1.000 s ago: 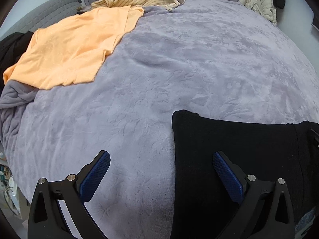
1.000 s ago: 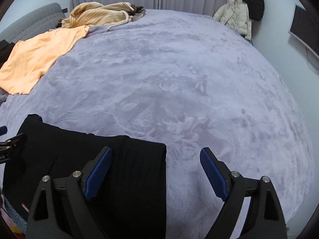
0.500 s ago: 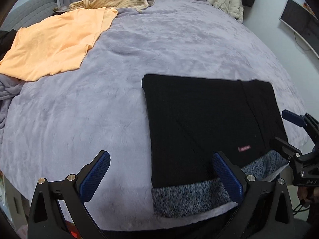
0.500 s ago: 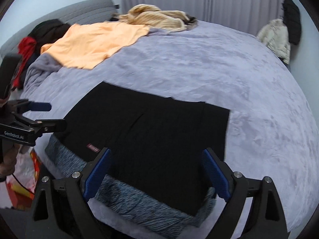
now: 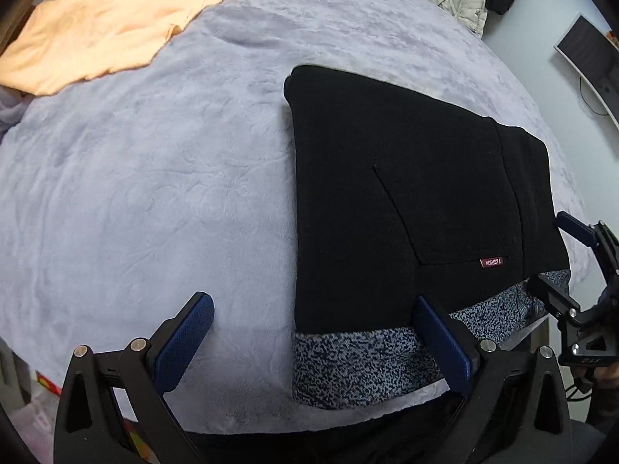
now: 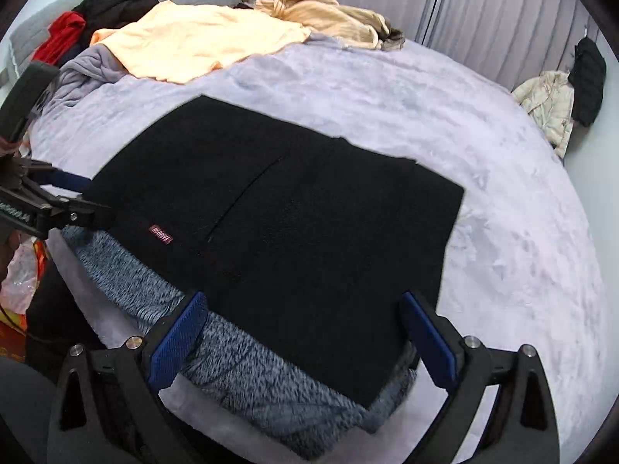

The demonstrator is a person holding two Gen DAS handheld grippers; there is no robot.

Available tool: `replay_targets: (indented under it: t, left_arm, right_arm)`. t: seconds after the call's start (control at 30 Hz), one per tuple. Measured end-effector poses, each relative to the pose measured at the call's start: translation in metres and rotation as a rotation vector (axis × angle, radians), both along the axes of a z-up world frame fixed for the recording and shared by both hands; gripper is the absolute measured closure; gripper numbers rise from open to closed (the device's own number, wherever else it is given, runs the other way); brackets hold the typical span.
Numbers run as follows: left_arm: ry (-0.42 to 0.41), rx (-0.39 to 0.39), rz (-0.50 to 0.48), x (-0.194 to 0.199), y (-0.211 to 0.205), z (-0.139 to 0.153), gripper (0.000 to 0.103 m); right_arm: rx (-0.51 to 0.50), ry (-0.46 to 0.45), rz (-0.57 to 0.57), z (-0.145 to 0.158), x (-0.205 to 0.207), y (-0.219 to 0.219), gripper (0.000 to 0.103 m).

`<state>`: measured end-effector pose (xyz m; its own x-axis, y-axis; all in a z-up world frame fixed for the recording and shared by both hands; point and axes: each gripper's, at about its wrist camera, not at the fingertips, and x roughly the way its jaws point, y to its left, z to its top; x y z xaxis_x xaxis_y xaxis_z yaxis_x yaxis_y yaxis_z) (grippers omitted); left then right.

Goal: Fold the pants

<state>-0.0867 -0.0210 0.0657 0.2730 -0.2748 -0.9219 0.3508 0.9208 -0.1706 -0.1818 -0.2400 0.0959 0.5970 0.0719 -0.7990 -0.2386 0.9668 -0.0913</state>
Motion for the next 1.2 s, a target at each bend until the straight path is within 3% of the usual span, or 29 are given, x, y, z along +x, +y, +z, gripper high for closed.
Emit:
replay_targets:
  t: [0.13,0.27,0.4,0.57,0.67,0.83,1.03,1.13,1.2]
  left_arm:
    - [-0.1,0.081,-0.05,-0.013,-0.018,0.022,0.0]
    - [-0.103,0.082,-0.079,-0.014,-0.04,0.018,0.0]
    - [-0.055,0.161,-0.082,-0.006,-0.059,-0.008,0.0]
    - [-0.021,0.124,-0.066,-0.002,-0.055,-0.015,0.0]
    - [-0.045,0.151,-0.078,-0.005,-0.058,-0.013,0.0]
    - [-0.082,0.188,-0.098,-0.013,-0.06,-0.009,0.0]
    - [-0.095,0.214,-0.097,-0.024,-0.069,-0.002,0.0]
    - [-0.103,0.229,-0.113,-0.022,-0.071,-0.004,0.0]
    - [-0.103,0.233,-0.13,-0.024,-0.072,-0.004,0.0]
  right_arm:
    - [0.054,-0.084,0.037,0.024,-0.024,0.002,0.004]
    - [0.151,-0.067,0.113,0.024,-0.028,0.006,0.004]
    - [0.081,0.012,0.131,-0.005,-0.023,0.013,0.004]
    - [0.001,-0.012,0.144,-0.018,-0.024,0.02,0.002]
    - [-0.016,0.002,0.211,-0.008,-0.024,0.021,0.001]
    - [-0.049,-0.098,0.386,0.033,-0.006,0.011,0.001]
    - [-0.055,0.051,0.614,0.016,0.052,0.03,0.001]
    - [-0.13,0.14,0.654,-0.012,0.069,0.035,0.001]
    - [-0.073,0.133,0.665,-0.012,0.069,0.022,0.001]
